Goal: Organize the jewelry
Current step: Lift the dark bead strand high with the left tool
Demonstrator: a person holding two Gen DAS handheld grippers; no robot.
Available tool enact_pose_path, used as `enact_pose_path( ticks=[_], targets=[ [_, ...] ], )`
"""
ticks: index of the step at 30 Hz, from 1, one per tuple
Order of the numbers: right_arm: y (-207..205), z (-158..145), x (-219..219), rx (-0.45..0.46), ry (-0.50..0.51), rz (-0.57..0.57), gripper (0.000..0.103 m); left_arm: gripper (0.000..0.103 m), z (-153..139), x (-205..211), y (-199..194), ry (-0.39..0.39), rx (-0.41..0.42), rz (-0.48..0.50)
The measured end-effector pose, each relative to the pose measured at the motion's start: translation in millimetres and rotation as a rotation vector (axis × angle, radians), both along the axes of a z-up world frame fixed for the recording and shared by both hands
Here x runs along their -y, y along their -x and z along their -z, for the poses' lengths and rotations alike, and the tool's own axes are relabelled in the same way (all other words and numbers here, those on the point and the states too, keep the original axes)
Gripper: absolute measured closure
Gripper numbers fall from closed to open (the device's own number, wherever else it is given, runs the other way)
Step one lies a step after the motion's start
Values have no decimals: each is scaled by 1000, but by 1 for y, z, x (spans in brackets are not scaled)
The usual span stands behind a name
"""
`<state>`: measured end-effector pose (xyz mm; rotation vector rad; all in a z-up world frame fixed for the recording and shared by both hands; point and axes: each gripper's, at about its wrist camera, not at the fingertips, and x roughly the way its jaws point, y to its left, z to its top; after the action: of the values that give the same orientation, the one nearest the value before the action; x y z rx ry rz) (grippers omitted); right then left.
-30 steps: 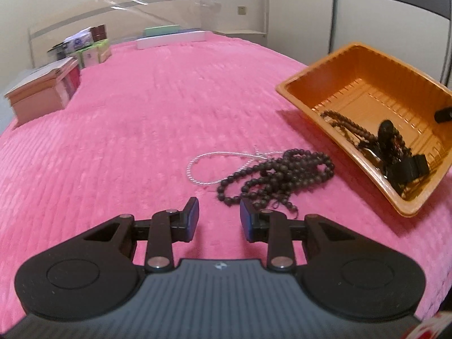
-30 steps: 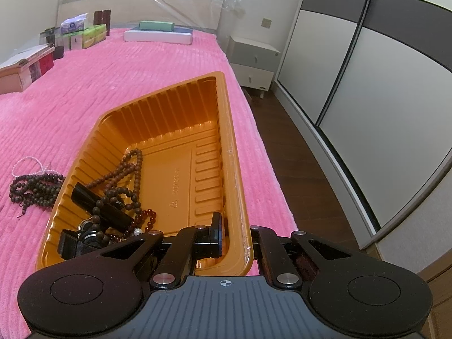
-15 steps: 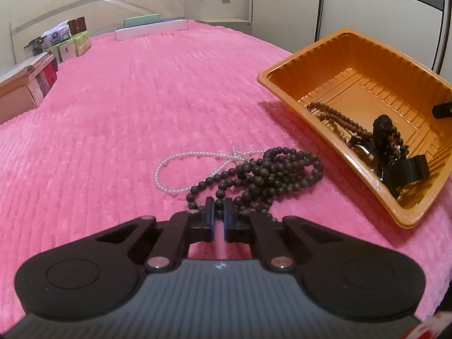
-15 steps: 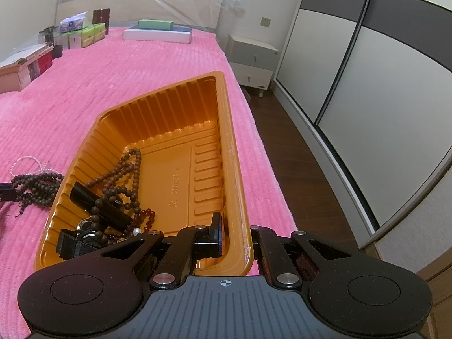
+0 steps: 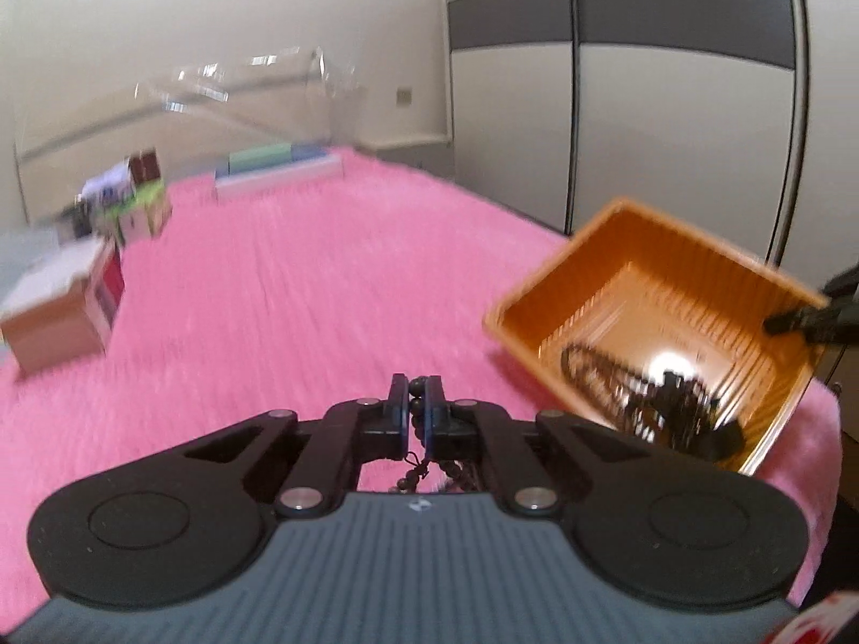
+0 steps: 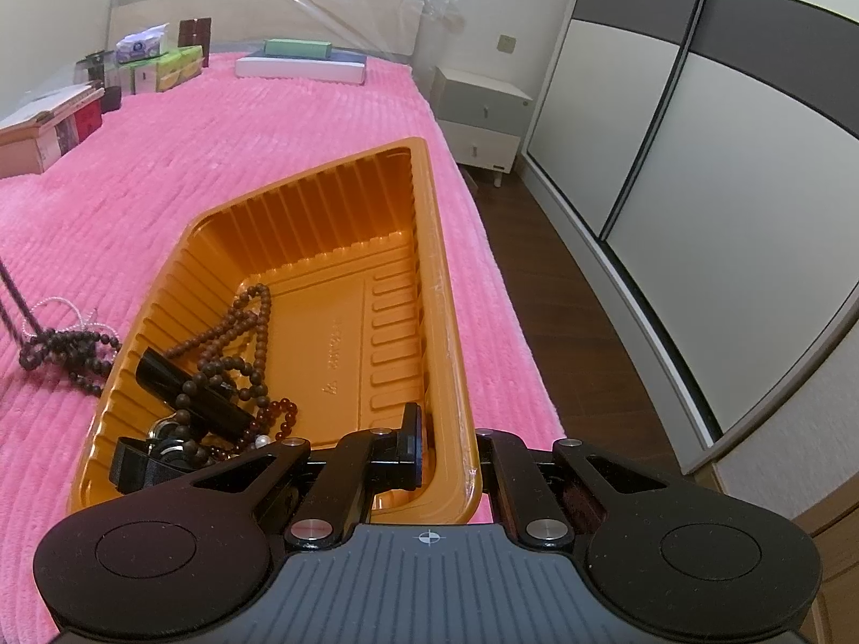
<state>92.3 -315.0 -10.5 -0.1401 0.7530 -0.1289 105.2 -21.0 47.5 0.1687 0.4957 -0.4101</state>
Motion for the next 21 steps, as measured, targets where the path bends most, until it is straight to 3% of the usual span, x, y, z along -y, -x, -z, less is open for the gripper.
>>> enact_pose_path(
  ticks=[12,21],
  targets=[
    [0,0,0,0,0,0,97,99,-85,-9,-7,29,180,36],
    [1,-2,0,0,3,-4,97,99,-134,-9,-12,5,280,73]
  ],
)
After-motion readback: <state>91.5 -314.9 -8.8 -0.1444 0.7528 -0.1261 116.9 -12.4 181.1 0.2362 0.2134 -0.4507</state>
